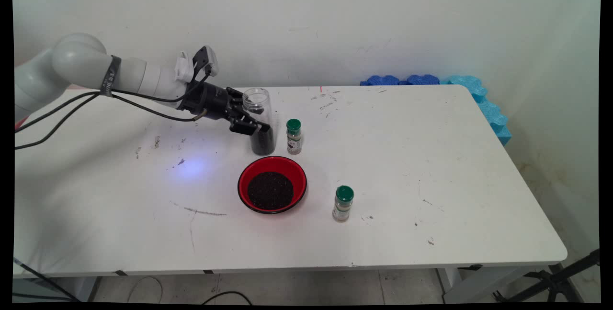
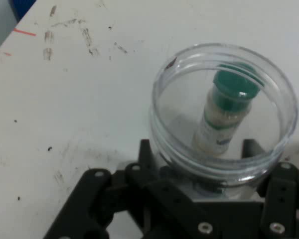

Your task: Pour the black seasoning powder in the red bowl

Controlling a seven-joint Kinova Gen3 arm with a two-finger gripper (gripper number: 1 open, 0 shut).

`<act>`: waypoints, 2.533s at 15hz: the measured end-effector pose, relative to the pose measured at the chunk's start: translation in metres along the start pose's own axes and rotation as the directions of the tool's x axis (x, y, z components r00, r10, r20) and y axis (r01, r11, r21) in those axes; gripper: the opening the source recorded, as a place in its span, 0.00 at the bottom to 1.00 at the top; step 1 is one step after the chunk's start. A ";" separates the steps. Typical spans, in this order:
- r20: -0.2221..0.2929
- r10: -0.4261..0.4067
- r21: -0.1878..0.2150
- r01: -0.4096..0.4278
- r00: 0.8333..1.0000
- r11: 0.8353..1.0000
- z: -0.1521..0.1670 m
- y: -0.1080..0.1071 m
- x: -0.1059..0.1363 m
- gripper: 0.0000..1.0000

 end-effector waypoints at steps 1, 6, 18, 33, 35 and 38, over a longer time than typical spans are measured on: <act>-0.002 0.000 -0.002 0.000 1.000 1.000 0.001 0.000 0.000 0.00; -0.008 0.007 -0.010 -0.007 1.000 1.000 -0.005 -0.003 0.001 0.00; 0.022 0.015 -0.006 -0.015 1.000 1.000 -0.108 -0.006 0.006 0.00; 0.045 0.006 -0.223 0.004 0.999 0.975 -0.229 0.077 0.035 0.00; 0.041 -0.004 -0.258 0.015 0.999 0.966 -0.232 0.090 0.046 0.00; 0.034 -0.022 -0.301 0.031 0.999 0.953 -0.229 0.106 0.061 0.00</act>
